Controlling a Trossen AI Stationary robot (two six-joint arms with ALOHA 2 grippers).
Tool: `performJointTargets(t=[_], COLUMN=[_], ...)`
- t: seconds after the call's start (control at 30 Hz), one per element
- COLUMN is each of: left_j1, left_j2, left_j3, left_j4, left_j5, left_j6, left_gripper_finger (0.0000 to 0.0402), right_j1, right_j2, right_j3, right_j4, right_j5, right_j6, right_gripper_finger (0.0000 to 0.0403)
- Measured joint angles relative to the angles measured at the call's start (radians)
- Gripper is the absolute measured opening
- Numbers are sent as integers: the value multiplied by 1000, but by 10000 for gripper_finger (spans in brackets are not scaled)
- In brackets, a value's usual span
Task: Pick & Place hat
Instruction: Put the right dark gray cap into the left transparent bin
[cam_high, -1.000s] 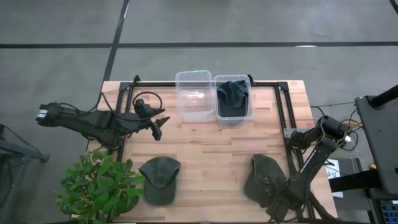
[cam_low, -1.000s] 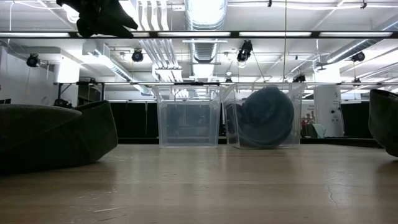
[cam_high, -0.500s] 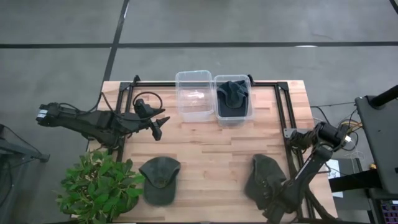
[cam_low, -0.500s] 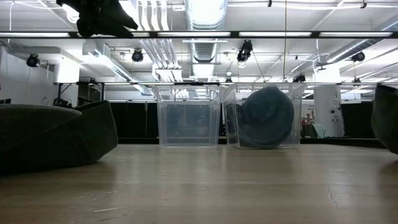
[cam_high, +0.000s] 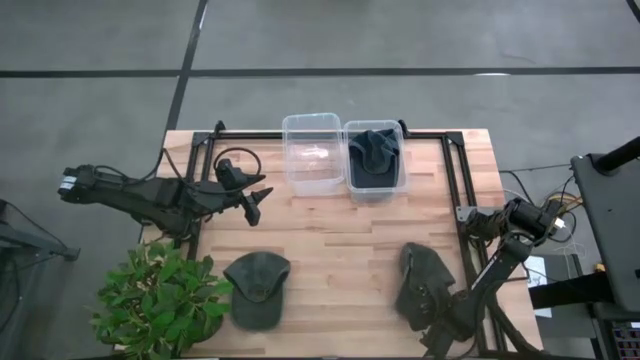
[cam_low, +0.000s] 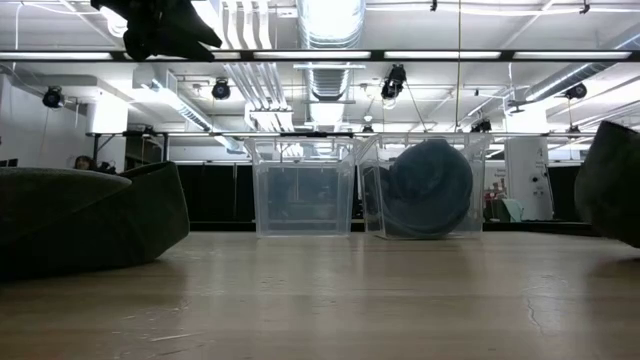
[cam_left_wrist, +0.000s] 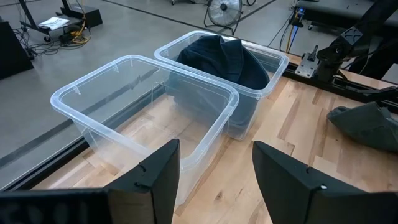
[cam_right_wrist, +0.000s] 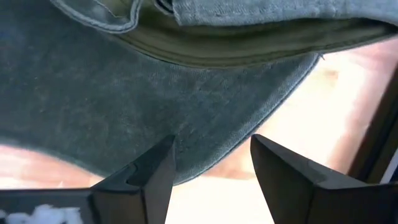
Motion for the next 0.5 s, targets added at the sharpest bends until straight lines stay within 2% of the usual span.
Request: performJointTargets(t=[0.5], left_j1=[0], left_j2=[0], left_j3=[0], left_j4=[0], left_j5=[0], left_j6=[0], left_gripper_finger=[194], right_j1=[-35], right_j2=[-26], right_j3=[-18], right_j4=[-48], right_j5=[54], right_j6=[-43], right_gripper_finger=[203])
